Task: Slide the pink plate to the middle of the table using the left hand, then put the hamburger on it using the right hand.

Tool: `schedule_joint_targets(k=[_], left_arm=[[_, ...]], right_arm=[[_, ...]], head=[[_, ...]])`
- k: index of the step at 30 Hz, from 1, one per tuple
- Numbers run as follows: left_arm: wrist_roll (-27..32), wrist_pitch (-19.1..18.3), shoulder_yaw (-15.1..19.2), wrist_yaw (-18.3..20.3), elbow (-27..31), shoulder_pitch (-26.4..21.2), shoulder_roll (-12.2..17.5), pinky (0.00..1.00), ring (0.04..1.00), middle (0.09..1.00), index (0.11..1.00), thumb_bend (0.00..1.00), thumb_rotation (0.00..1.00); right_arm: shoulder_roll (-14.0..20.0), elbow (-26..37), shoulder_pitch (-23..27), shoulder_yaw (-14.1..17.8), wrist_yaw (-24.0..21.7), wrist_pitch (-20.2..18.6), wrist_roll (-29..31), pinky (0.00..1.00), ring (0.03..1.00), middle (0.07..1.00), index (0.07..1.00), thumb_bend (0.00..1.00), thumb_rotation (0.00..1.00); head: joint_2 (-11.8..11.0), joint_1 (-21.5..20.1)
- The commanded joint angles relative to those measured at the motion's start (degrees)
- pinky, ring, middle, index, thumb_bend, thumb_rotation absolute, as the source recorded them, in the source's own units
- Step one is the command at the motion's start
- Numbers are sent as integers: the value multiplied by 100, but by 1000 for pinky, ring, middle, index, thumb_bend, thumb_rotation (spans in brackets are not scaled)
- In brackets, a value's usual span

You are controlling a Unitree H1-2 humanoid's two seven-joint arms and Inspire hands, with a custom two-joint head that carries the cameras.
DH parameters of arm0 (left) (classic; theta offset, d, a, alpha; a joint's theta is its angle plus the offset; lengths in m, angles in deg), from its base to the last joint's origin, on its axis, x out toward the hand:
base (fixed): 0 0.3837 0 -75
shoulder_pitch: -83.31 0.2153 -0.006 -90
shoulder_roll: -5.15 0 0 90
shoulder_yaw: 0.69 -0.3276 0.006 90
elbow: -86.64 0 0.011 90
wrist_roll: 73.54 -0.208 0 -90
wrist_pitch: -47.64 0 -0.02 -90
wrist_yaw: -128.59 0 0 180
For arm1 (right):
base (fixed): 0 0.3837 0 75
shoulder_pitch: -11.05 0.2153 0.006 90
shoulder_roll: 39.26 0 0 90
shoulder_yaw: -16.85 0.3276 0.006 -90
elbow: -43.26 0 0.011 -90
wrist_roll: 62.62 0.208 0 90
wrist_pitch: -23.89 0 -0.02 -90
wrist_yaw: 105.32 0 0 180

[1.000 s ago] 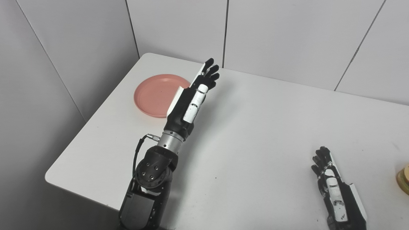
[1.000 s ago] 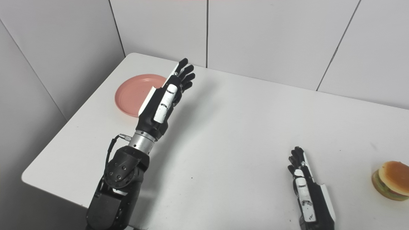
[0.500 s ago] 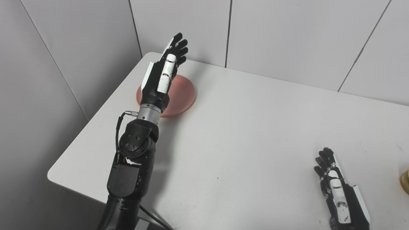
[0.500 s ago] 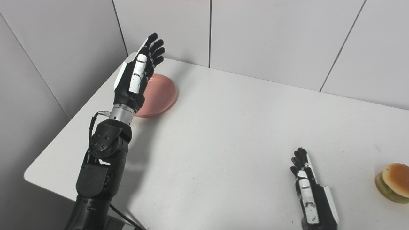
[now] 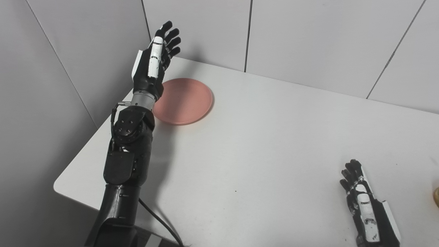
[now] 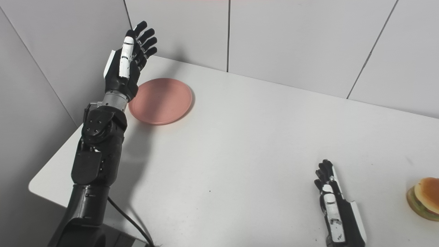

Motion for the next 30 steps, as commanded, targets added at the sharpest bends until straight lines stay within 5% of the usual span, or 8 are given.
schedule_joint_targets(k=[1,30], left_arm=[[136,4,141,-27,2,-264,274,923,923,912,892,402,1000],[369,571,512,-90,-1426,-279,634,864,872,874,852,390,1000]], right_arm=[[45,-54,-96,22,-22,-150,-10,1000,1000,1000,1000,103,1000],[79,-9,-122,56,-40,-199,64,1000,1000,1000,1000,93,1000]], head=[[3,0],[0,61]])
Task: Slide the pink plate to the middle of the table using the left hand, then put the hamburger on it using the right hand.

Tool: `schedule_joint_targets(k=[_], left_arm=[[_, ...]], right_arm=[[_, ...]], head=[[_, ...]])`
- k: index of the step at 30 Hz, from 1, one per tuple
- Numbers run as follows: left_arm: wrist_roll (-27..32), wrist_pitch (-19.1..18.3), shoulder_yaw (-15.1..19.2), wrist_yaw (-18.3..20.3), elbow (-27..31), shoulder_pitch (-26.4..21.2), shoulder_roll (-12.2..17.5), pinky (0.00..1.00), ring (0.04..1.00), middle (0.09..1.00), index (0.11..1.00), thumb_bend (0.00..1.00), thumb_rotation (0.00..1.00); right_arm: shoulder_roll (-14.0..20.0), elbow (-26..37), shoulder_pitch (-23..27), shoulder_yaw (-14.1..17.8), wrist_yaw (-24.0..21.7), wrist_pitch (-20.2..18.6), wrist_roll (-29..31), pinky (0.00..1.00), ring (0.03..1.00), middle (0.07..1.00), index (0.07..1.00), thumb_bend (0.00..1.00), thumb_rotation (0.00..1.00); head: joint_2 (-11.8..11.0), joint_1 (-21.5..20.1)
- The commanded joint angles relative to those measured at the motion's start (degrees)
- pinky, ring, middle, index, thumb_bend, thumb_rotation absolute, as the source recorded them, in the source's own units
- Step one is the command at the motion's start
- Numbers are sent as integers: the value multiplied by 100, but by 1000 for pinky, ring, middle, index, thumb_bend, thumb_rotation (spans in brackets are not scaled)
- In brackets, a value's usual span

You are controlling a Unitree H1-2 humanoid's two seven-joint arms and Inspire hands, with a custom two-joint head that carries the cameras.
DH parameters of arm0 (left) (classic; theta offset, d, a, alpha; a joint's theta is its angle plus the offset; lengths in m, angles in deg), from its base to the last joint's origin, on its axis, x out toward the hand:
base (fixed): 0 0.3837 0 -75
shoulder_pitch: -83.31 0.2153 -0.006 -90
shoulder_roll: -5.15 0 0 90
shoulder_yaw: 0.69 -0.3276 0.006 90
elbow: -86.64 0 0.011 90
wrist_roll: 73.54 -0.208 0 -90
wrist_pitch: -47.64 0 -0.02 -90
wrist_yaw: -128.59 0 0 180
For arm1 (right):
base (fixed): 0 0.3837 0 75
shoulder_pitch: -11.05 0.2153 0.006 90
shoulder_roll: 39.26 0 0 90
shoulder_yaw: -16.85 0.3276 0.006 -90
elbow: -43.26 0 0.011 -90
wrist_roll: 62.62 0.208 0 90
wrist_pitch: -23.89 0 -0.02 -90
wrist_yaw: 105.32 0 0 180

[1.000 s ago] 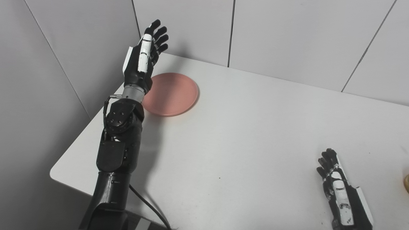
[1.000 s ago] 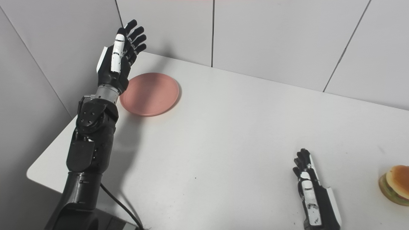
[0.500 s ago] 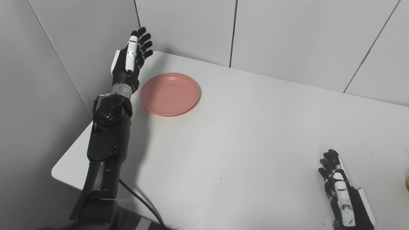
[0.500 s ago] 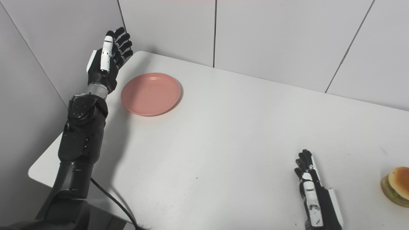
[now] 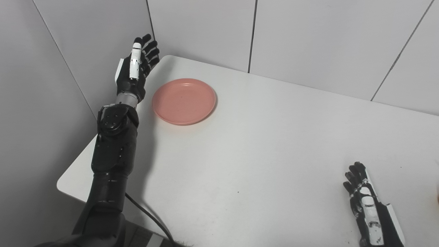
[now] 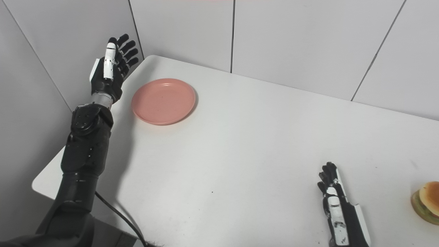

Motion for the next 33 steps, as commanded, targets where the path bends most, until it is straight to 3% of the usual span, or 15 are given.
schedule_joint_targets(k=[1,19,33], left_arm=[[18,241,63,-63,-42,-183,152,864,872,874,852,390,1000],[111,543,158,-106,-994,-230,135,890,883,873,853,369,1000],[337,891,78,208,-1954,-314,76,892,883,880,875,353,1000]], right_arm=[[66,-21,-112,38,-20,-197,0,1000,1000,1000,1000,93,1000],[74,5,-120,47,-30,-279,77,1000,1000,1000,1000,117,1000],[71,99,-150,27,-25,-347,101,1000,1000,1000,1000,105,1000]], head=[[15,2],[34,24],[80,-1]])
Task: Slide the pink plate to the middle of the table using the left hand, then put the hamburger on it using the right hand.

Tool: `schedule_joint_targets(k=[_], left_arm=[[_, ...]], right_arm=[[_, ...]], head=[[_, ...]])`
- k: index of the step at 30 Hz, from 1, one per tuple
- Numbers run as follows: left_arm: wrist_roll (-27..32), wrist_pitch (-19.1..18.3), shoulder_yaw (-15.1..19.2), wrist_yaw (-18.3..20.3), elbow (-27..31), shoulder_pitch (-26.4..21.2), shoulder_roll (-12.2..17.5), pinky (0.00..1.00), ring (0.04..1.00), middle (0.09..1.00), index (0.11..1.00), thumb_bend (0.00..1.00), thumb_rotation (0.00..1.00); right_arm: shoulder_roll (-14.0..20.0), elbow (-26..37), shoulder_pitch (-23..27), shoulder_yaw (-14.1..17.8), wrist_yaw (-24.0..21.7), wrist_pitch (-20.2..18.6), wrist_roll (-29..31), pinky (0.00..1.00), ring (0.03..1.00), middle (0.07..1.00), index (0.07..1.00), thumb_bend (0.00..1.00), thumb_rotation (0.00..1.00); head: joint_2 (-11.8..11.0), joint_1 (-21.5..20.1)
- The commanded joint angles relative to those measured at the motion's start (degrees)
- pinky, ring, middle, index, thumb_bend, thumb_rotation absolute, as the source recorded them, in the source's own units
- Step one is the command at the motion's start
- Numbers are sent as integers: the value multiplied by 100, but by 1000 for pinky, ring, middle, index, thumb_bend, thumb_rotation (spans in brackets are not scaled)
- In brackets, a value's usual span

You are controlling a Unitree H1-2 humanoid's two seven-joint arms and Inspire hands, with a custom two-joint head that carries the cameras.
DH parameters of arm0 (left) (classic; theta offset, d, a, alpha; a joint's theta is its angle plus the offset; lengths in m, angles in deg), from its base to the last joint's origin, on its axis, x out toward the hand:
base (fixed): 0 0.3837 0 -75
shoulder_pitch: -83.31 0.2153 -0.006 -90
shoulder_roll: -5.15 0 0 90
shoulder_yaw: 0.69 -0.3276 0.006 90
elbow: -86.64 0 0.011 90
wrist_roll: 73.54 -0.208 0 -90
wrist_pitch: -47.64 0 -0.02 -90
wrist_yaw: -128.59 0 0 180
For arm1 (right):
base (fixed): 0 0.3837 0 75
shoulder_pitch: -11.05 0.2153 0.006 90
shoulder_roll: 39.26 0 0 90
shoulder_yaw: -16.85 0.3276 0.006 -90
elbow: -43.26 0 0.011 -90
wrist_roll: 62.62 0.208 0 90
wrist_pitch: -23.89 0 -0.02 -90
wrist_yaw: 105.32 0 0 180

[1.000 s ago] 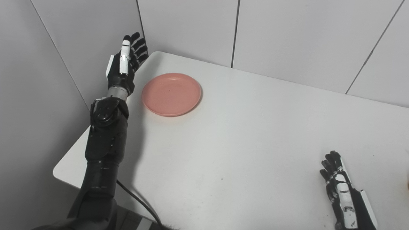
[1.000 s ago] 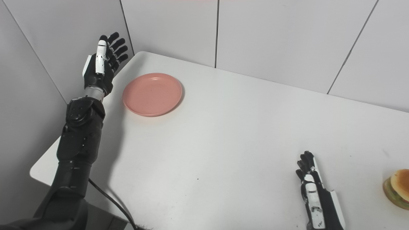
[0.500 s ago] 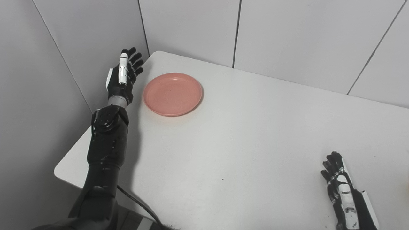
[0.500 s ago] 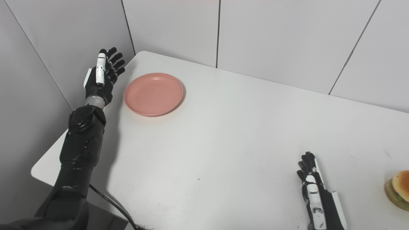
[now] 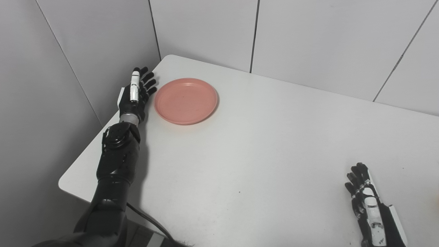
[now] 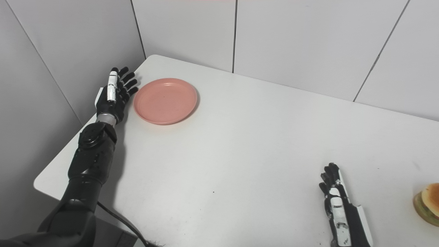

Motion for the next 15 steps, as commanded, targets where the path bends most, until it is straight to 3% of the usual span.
schedule_joint_targets(k=[1,8,15], left_arm=[[39,295,-40,133,-152,-240,86,874,874,873,868,354,1000],[141,570,-114,283,-696,-303,-68,860,855,859,842,393,1000],[104,514,-284,239,-515,-203,-260,871,867,868,848,393,1000]], right_arm=[[57,38,-126,16,-26,-247,-6,1000,1000,1000,1000,99,1000],[58,42,-136,11,13,-233,-83,1000,1000,1000,1000,96,1000],[63,55,-142,-4,-14,-187,-72,1000,1000,1000,1000,96,1000]], head=[[1,-1],[27,-14],[59,-55]])
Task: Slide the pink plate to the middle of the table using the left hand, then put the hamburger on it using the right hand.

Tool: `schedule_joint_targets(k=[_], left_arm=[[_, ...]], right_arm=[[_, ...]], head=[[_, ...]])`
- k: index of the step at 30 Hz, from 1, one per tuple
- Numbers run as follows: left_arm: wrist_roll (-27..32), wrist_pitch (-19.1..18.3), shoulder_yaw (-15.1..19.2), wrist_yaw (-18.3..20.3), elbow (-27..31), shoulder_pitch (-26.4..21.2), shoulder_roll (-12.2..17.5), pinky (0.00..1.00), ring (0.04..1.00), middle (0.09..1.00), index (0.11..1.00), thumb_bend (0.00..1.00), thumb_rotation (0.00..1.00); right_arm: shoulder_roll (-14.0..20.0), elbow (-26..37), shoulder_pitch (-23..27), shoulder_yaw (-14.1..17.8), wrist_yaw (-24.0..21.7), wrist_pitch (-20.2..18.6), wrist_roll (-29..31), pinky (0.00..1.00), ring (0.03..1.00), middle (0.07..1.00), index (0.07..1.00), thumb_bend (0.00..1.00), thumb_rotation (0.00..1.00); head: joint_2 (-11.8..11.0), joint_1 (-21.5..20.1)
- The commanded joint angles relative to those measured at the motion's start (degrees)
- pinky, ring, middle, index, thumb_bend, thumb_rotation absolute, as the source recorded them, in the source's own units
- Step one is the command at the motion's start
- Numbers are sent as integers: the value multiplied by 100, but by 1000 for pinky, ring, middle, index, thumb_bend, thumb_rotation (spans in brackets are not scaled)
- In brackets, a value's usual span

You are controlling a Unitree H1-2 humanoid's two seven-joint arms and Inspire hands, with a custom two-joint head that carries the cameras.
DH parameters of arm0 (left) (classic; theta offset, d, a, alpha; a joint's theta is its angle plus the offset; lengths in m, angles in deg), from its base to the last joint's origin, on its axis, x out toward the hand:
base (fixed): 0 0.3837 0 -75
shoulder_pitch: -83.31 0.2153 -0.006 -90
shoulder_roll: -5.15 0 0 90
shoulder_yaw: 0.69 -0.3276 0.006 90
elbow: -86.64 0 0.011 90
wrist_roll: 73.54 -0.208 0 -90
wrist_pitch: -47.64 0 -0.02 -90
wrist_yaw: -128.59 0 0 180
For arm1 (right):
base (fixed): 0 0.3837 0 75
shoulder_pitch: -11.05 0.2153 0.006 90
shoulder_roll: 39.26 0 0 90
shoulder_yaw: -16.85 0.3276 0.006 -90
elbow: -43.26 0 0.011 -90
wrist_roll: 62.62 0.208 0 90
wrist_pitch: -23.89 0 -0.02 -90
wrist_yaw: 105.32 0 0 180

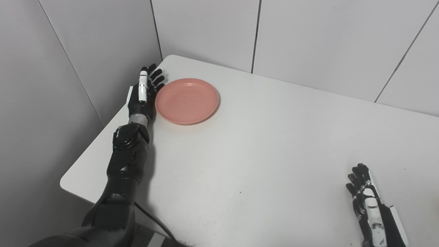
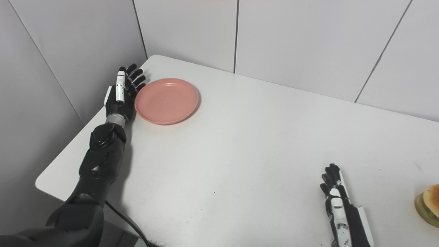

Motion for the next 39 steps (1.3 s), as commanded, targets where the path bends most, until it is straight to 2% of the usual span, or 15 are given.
schedule_joint_targets(k=[1,9,13,20,24,39], left_arm=[[25,-152,-85,20,144,57,-129,871,866,868,849,391,1000],[74,-577,-200,-70,748,215,-450,850,852,862,850,368,1000],[45,-573,-306,59,867,276,-552,852,856,865,856,385,1000],[23,-839,-483,-22,1233,365,-779,847,849,855,849,390,1000],[-7,-923,-587,-14,1312,390,-866,845,853,854,848,385,1000],[-2,-1181,-942,202,1314,403,-1008,847,848,854,848,376,1000]], right_arm=[[46,49,-136,6,-26,-201,-19,1000,1000,1000,1000,95,1000],[35,60,-144,-11,-4,-214,-103,1000,1000,1000,1000,113,1000],[13,91,-144,-17,1,-263,-105,1000,1000,1000,1000,123,1000],[-15,93,-145,-33,0,-260,-113,1000,1000,1000,1000,140,1000],[-33,113,-151,-47,14,-286,-128,1000,1000,1000,1000,137,1000],[-91,82,-166,-96,48,-200,-240,1000,1000,1000,1000,227,1000]], head=[[21,-14],[69,-83],[94,-120],[178,-258],[235,-342],[491,-778]])
